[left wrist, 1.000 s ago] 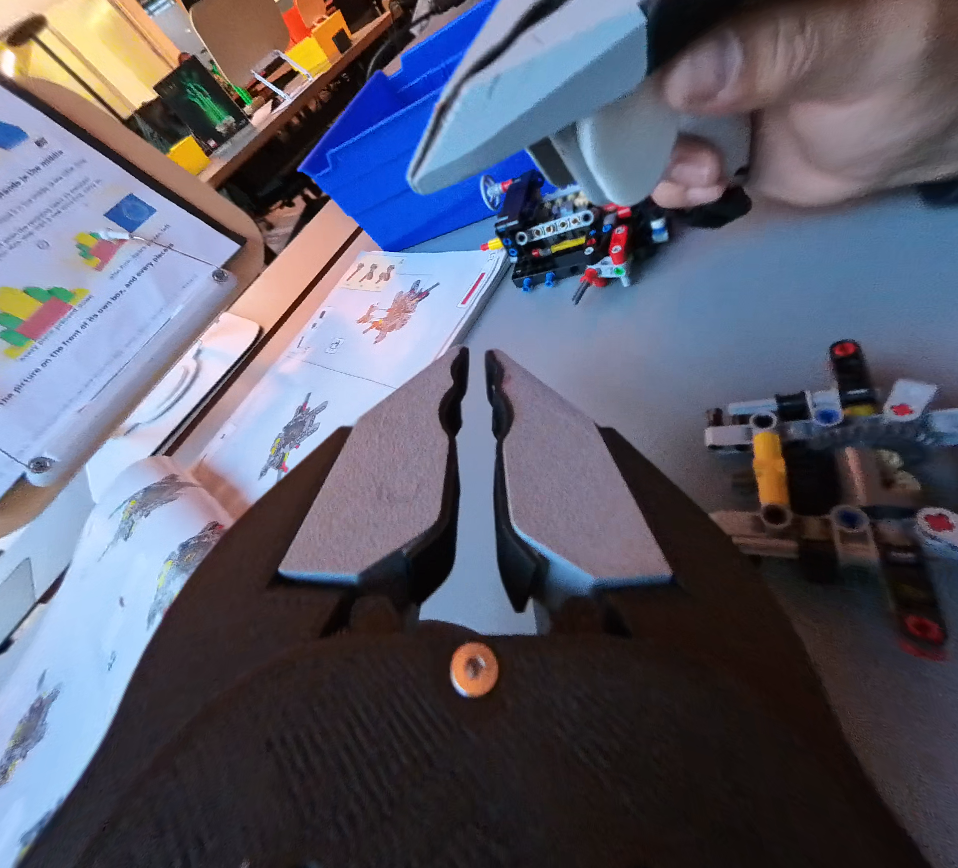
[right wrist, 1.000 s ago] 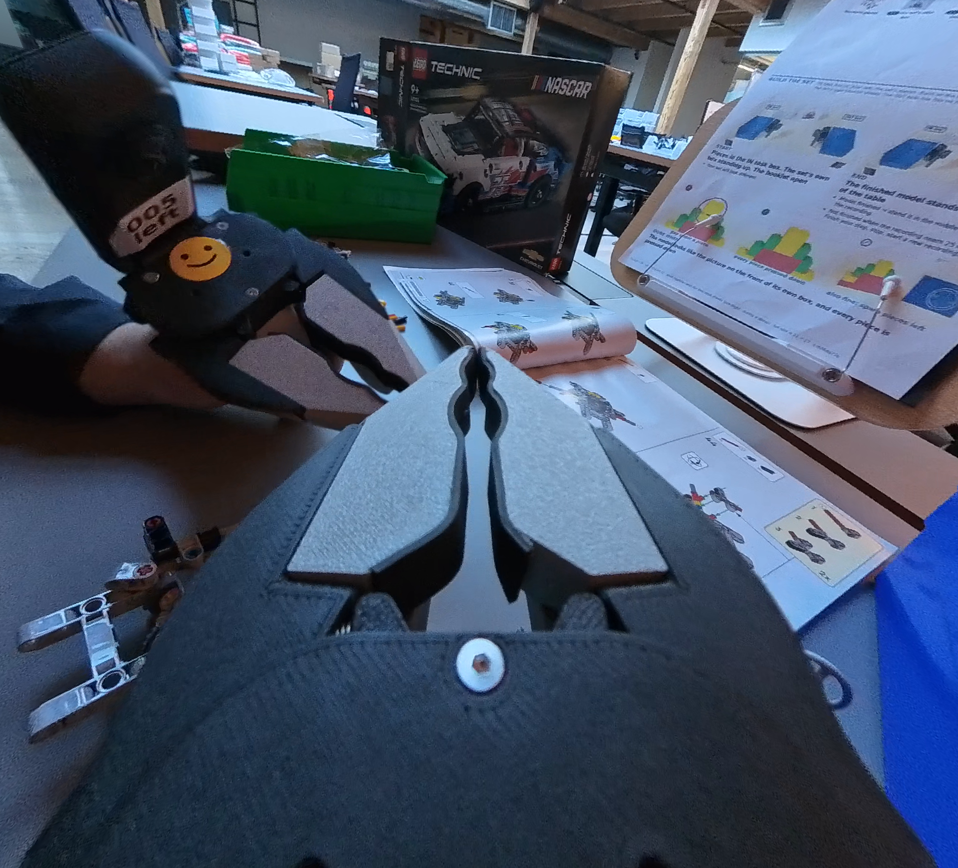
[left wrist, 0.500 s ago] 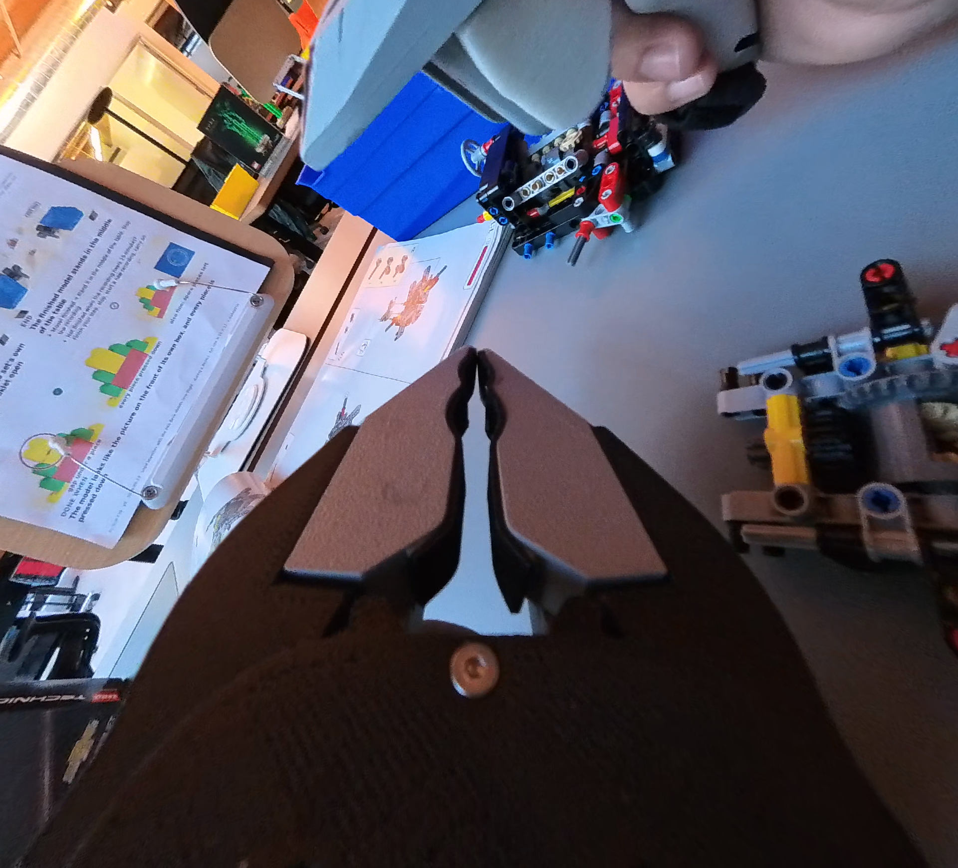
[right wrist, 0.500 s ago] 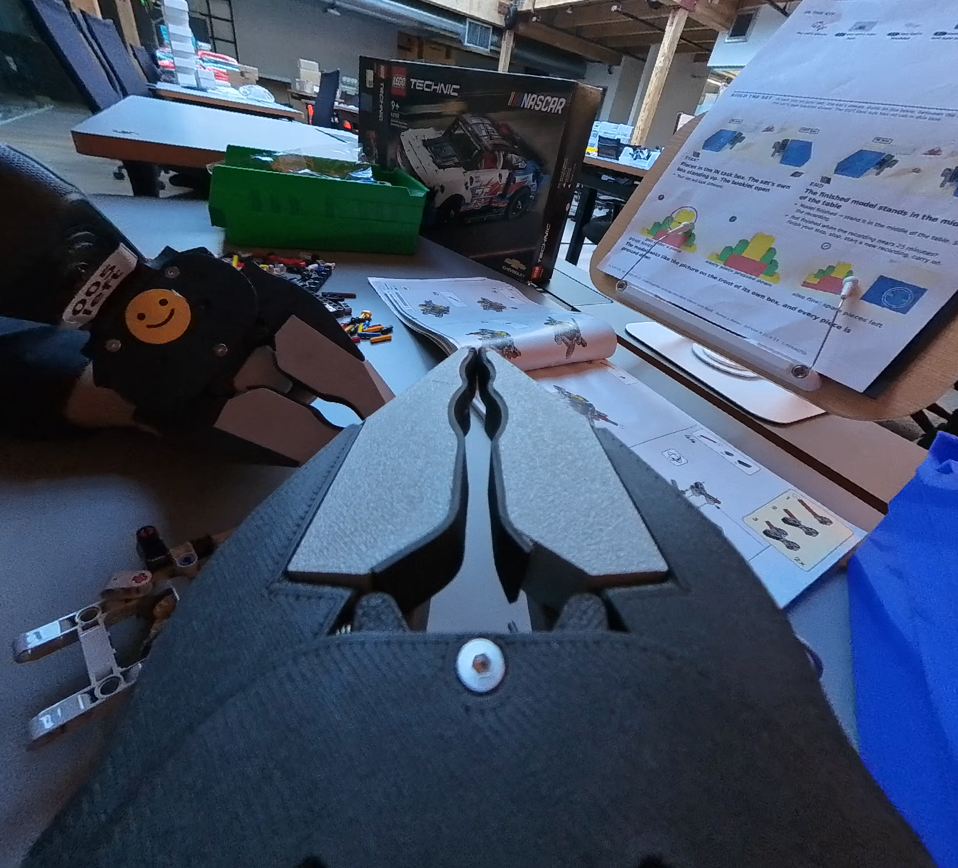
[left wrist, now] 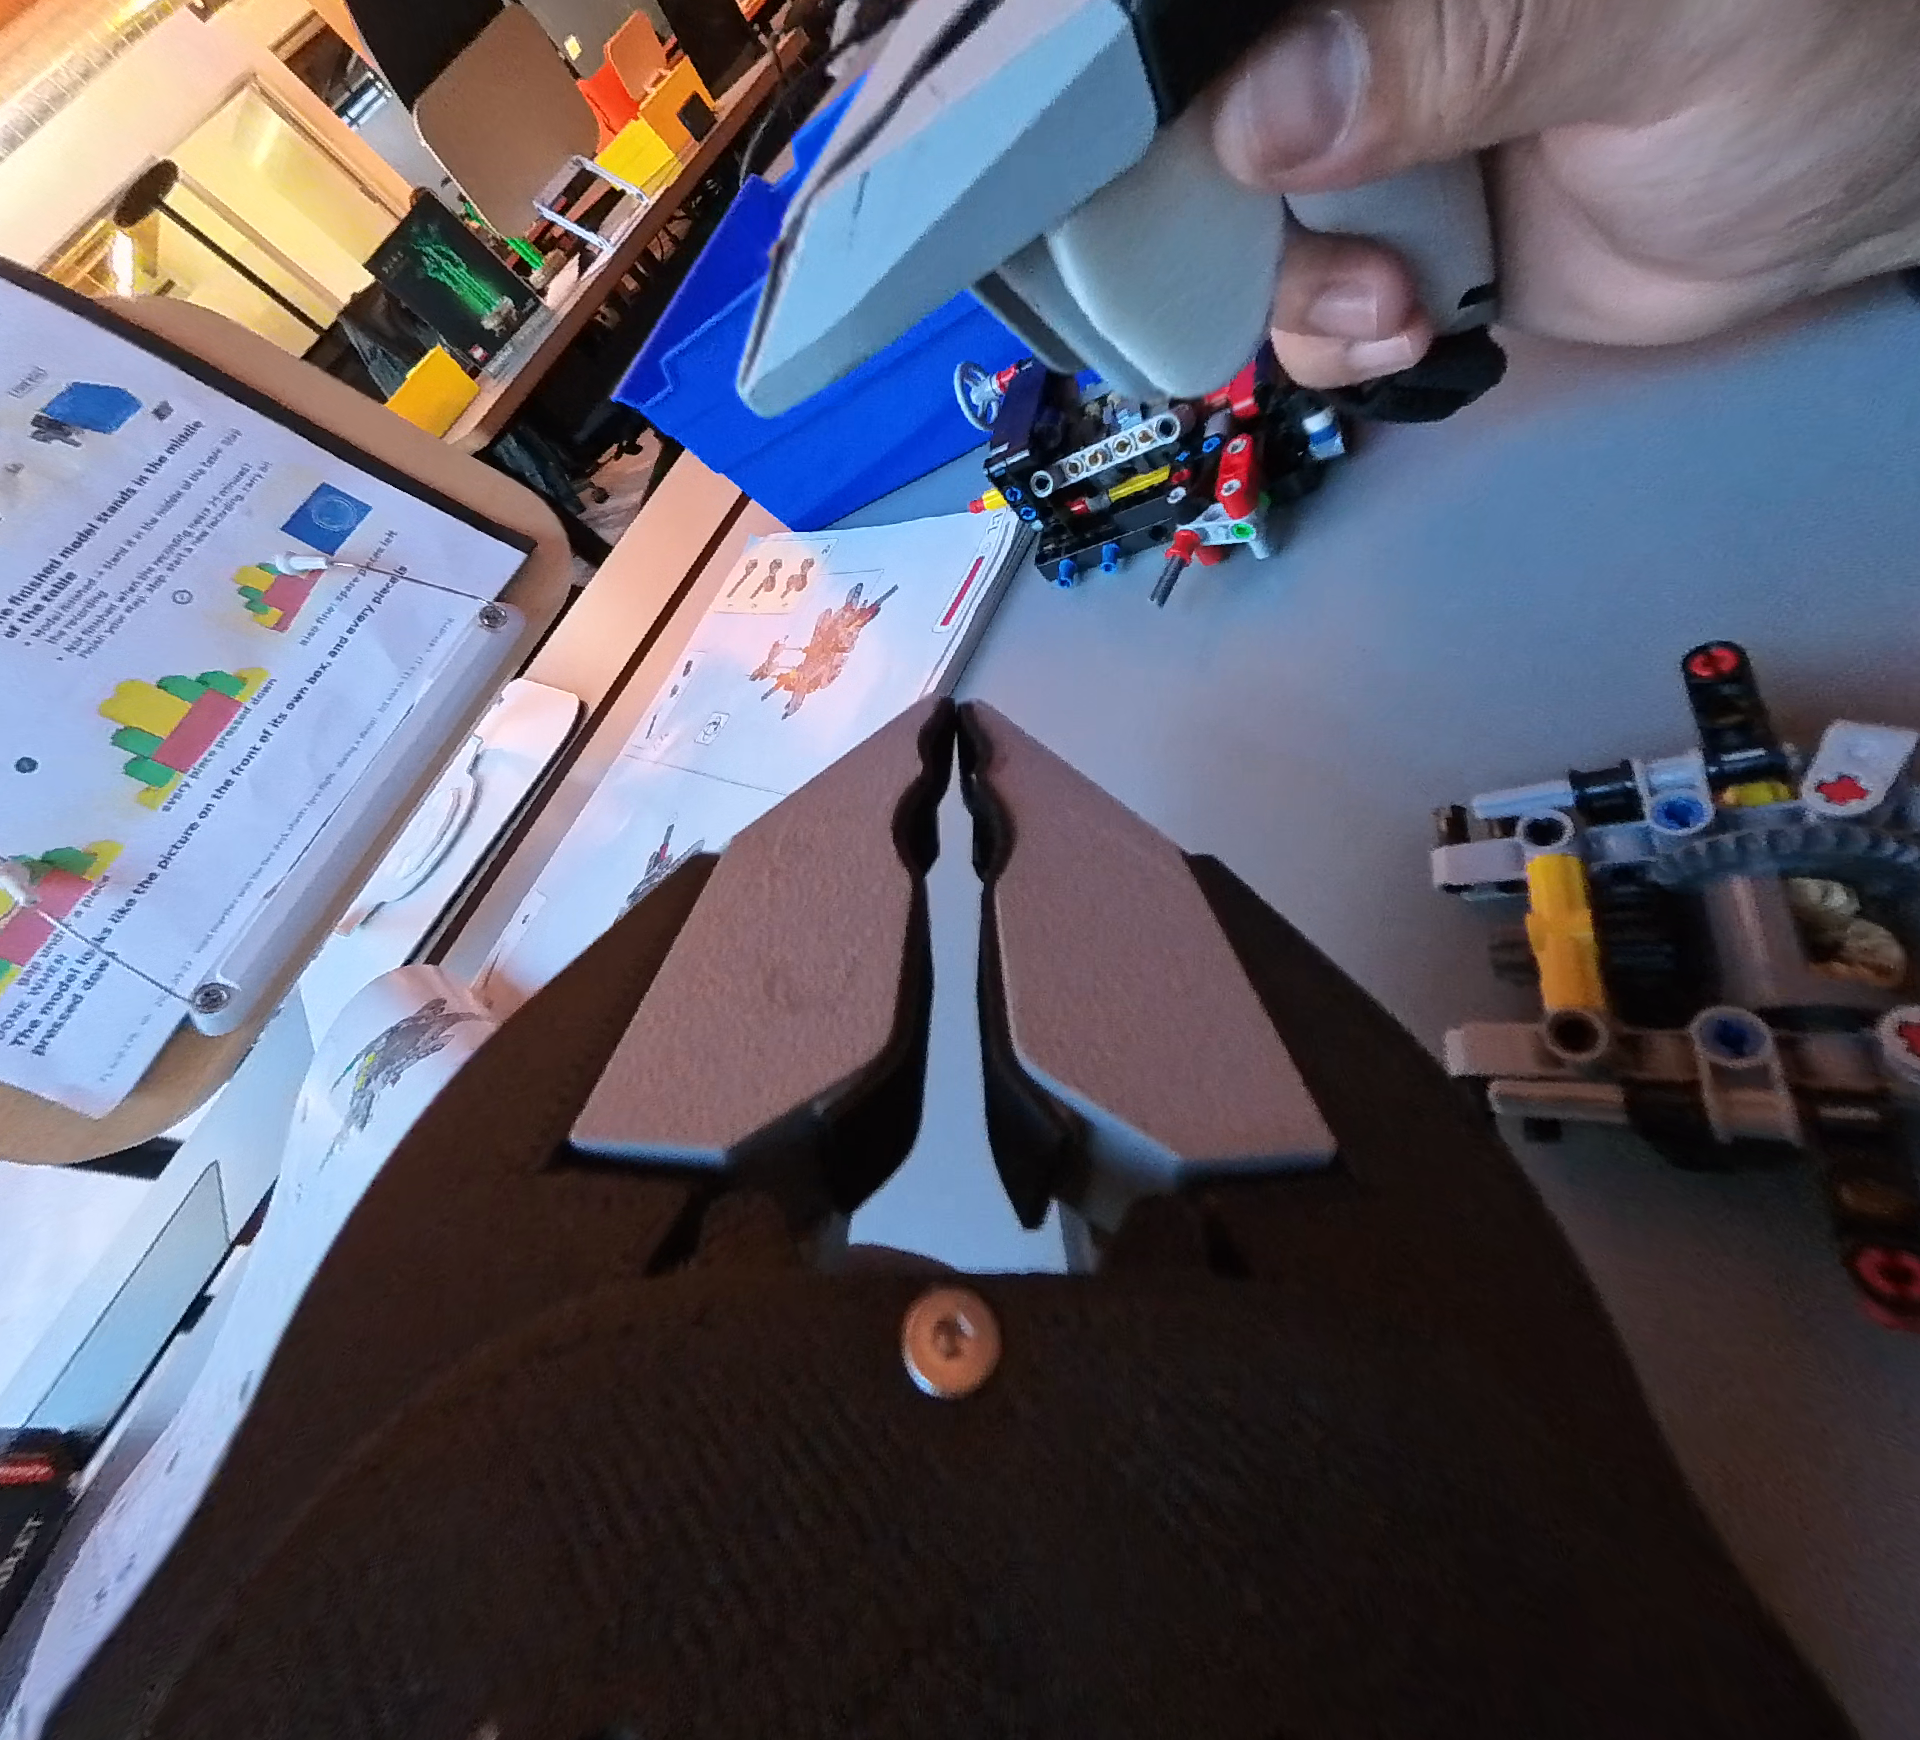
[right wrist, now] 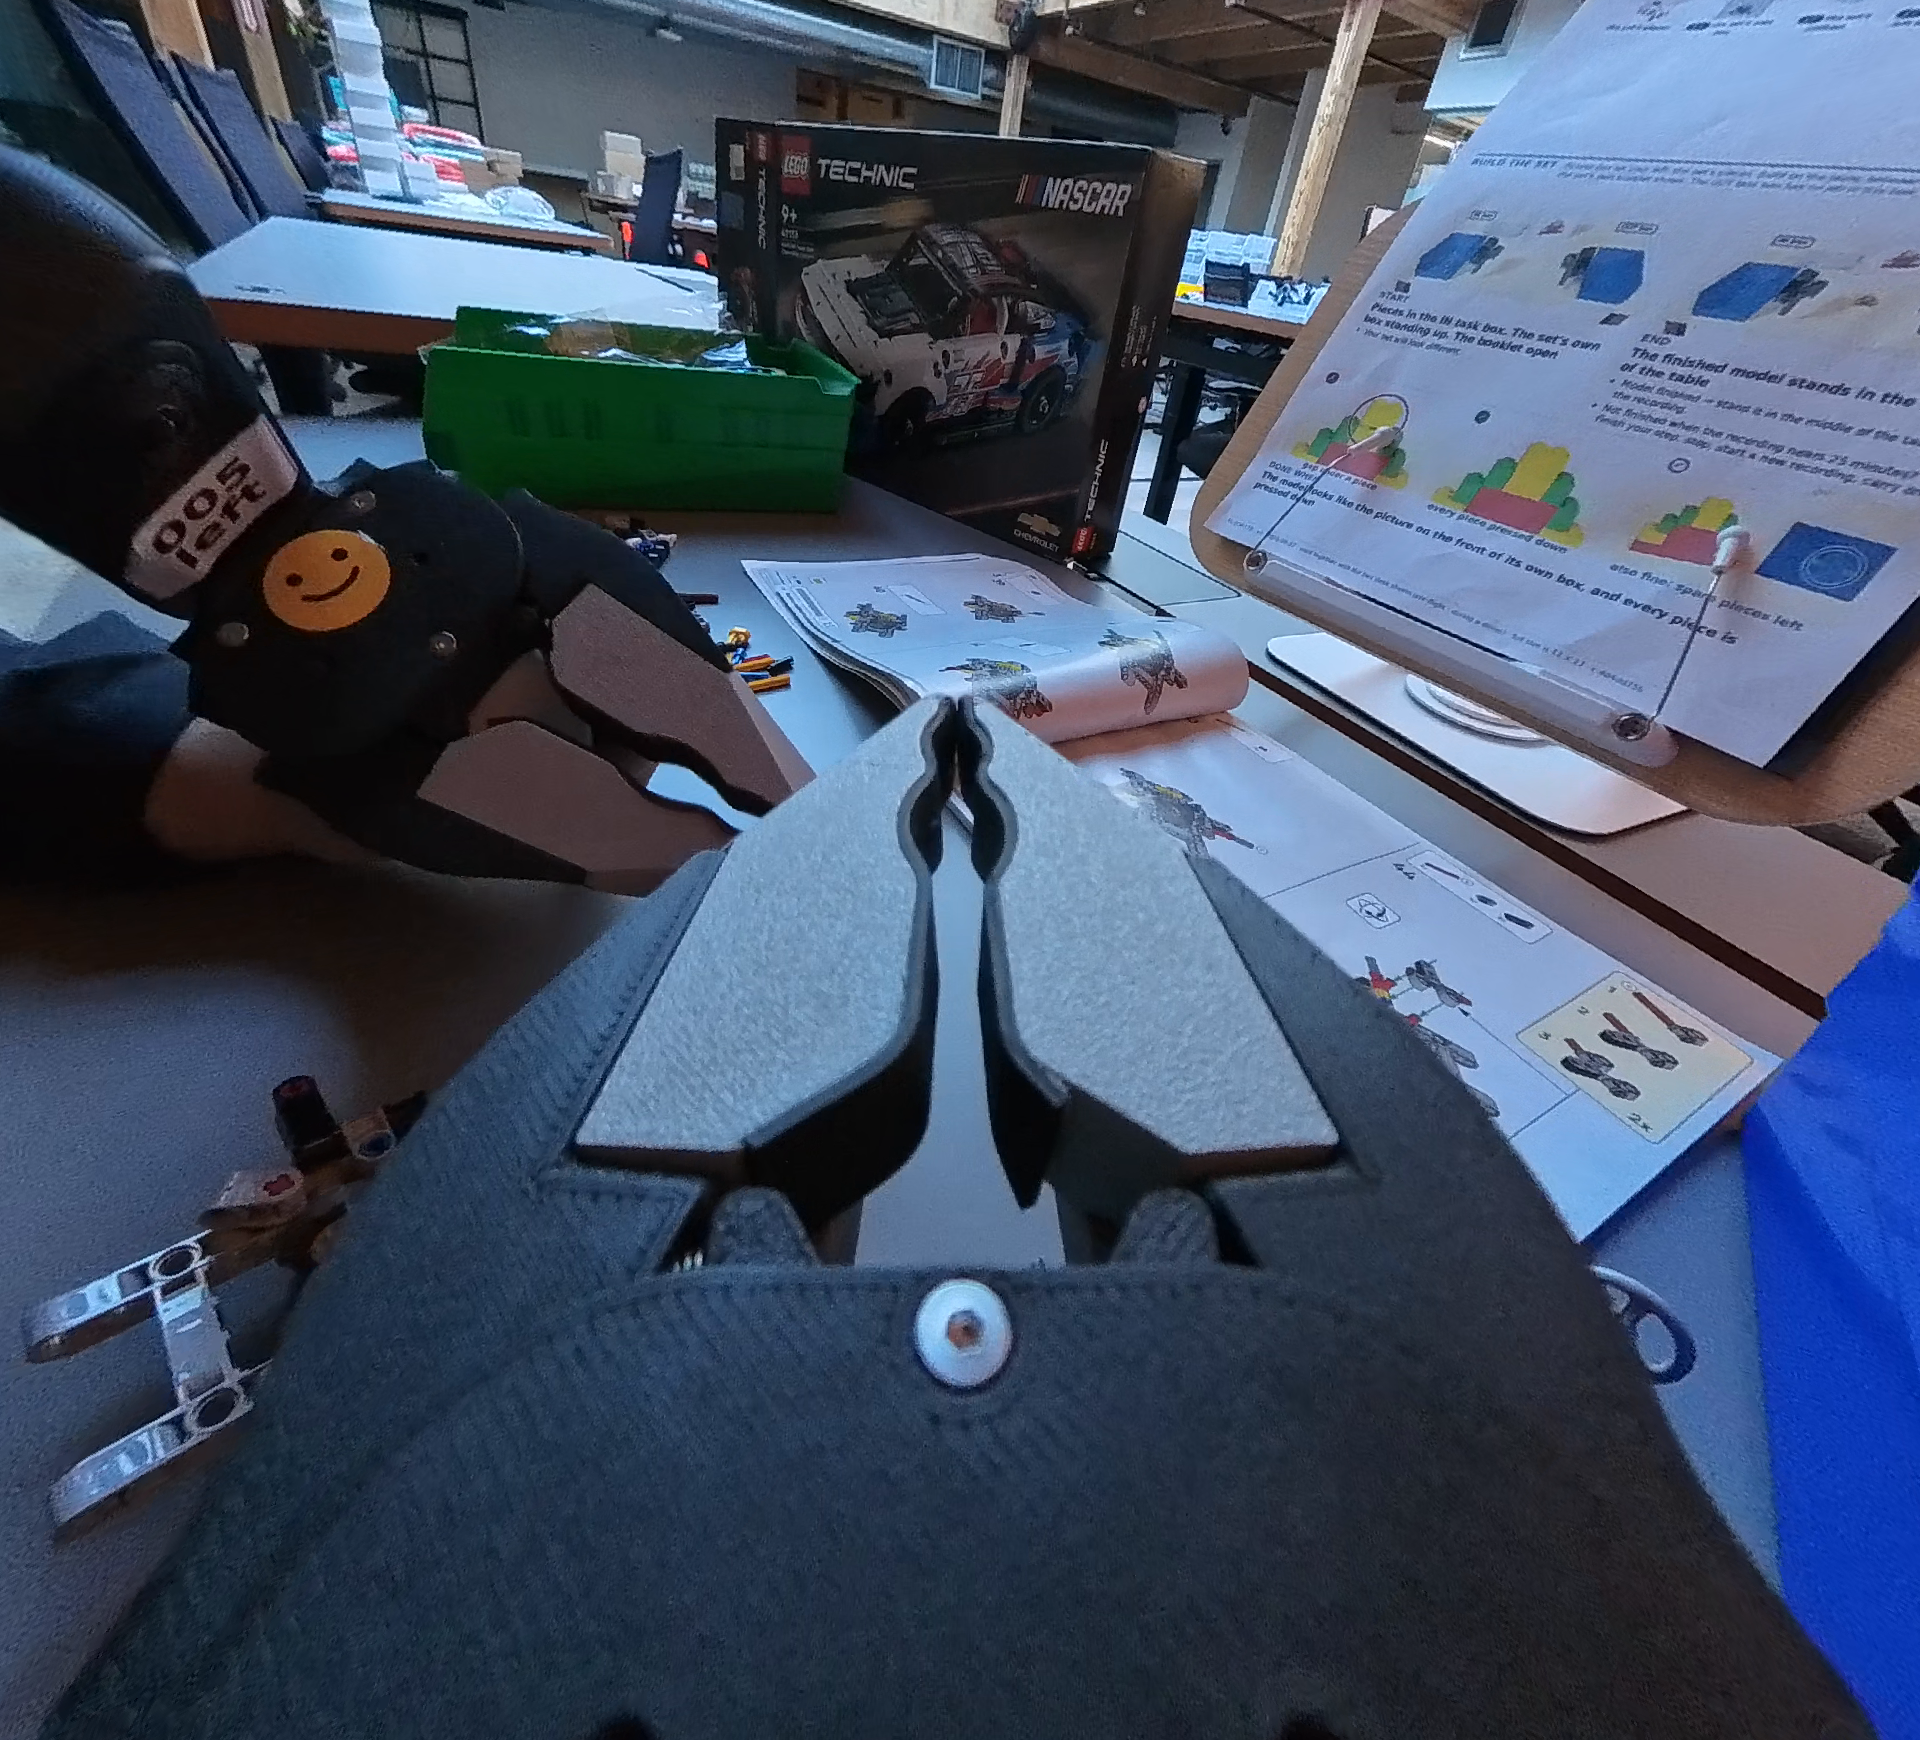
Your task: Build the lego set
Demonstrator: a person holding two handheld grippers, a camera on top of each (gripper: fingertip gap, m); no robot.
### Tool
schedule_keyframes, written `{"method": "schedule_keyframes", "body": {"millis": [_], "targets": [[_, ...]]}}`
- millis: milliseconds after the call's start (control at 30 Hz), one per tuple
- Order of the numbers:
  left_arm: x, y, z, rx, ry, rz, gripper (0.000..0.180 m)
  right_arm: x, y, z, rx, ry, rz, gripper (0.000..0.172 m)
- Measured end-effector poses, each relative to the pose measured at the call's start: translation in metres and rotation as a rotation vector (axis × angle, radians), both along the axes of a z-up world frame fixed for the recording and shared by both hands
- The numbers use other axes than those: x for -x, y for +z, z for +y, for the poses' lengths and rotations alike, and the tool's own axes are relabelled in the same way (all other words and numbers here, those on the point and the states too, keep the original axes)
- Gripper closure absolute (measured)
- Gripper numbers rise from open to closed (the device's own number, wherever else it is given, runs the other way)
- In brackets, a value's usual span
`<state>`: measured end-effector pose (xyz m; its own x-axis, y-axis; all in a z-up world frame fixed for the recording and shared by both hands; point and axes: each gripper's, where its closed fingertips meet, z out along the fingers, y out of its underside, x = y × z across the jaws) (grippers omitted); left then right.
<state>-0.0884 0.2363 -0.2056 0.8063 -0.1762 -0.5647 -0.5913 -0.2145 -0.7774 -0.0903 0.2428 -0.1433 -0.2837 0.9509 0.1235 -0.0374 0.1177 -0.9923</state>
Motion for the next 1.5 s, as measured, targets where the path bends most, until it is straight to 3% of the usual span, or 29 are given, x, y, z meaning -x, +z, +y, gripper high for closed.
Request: {"method": "schedule_keyframes", "body": {"millis": [200, 800, 1500], "targets": [[0.002, 0.003, -0.001, -0.006, -0.008, -0.085, 0.180, 0.002, -0.003, 0.002, 0.001, -0.004, -0.010, 0.172], [-0.001, 0.001, -0.002, 0.006, -0.023, -0.097, 0.180, -0.001, 0.000, 0.005, 0.007, -0.019, -0.001, 0.172], [-0.005, -0.002, -0.010, 0.060, -0.099, -0.276, 0.180, -0.010, 0.010, -0.018, 0.142, 0.111, 0.020, 0.172]]}}
